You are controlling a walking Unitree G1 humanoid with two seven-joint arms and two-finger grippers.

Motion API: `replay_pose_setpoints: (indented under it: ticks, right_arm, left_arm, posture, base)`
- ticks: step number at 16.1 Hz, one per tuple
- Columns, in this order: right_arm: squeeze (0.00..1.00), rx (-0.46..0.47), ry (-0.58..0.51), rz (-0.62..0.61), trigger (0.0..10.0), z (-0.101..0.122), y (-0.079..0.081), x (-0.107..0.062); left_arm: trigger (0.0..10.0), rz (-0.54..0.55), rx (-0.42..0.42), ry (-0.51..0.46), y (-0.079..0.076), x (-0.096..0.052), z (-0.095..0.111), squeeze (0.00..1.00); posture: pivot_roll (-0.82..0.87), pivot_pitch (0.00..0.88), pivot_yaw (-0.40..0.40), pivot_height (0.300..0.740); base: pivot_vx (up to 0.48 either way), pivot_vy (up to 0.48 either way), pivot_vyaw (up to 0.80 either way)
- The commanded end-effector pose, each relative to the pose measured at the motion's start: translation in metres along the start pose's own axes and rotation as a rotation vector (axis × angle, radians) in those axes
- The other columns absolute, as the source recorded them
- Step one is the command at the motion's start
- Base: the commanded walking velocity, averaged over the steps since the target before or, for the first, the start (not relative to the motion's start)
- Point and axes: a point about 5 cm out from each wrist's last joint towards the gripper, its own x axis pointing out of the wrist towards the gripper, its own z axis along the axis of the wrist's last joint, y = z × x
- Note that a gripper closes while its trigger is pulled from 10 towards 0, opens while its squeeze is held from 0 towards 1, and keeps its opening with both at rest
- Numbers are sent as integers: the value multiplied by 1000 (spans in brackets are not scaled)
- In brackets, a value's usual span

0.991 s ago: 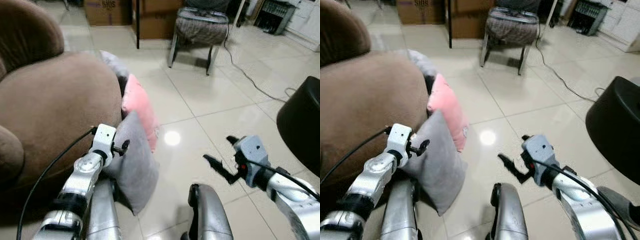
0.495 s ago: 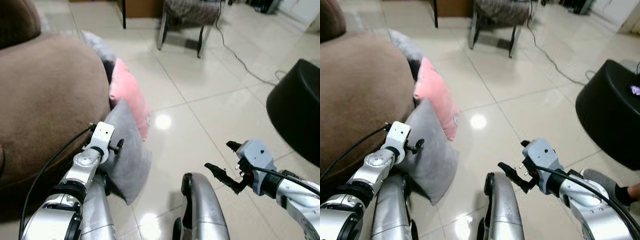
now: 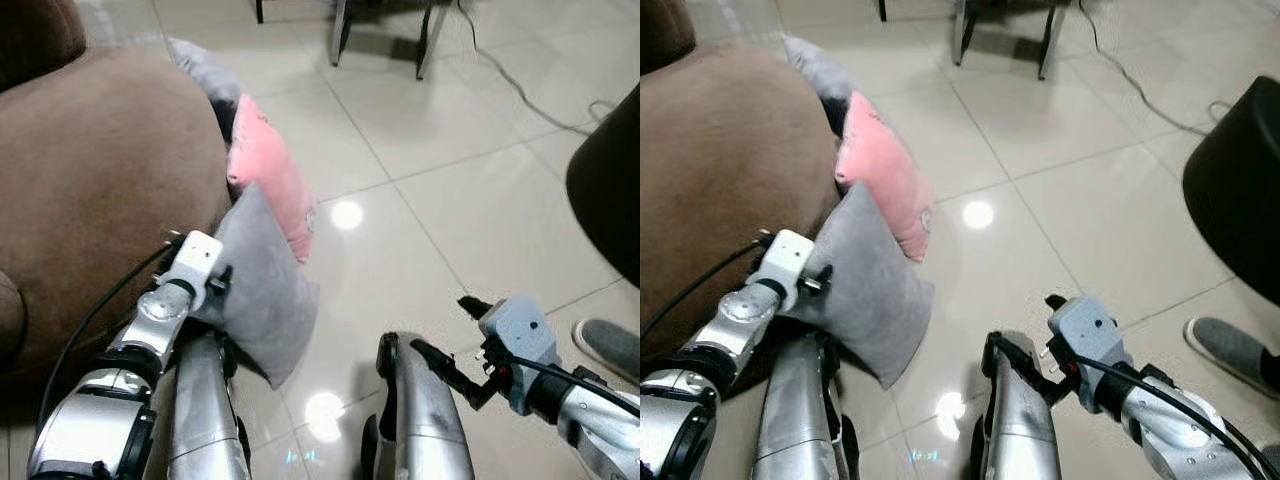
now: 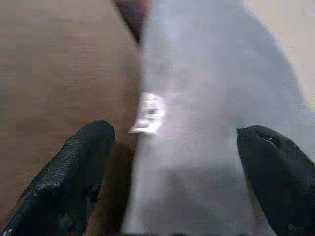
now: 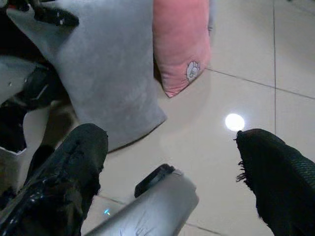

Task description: Move the pillow to the sofa from floor

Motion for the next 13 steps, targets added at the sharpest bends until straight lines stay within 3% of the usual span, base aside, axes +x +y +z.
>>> replay_pose_setpoints:
  ticks: [1,5,6,7,8,9,13]
  right_arm:
    - [0,17,5,-4,10000,-1,4,-3]
    - [0,42,11,6,10000,-3,17,-7]
    - [0,44,11,6,10000,-3,18,-8]
    - [0,46,10,5,10000,-3,19,-8]
    - [0,47,7,3,10000,-2,19,-8]
    - [0,48,5,3,10000,-2,19,-8]
    - [0,56,-7,-3,10000,-1,21,-6]
  left_arm:
    - [10000,-60,5,62,-10,-1,-11,0]
    - [10000,-89,11,127,-10,-4,-22,0]
    - [9216,-95,19,133,-11,-4,-24,0]
    - [4314,-90,29,137,-10,-4,-24,0]
    - [1294,-81,33,135,-9,-4,-23,0]
    - [0,-78,33,132,-9,-4,-23,0]
    - [0,-102,21,116,-11,-3,-19,0]
  posture:
    - [-98,267,-32,509]
    - [-96,277,-8,509]
    - [-93,274,-5,509]
    - [-92,273,-3,509]
    - [-89,273,-2,509]
    - [-87,274,0,509]
    - [-80,268,4,509]
  base:
    - [0,0,0]
    - [0,0,0]
    - [0,0,0]
    - [0,0,0]
    - [0,0,0]
    - [0,0,0]
    - [0,0,0]
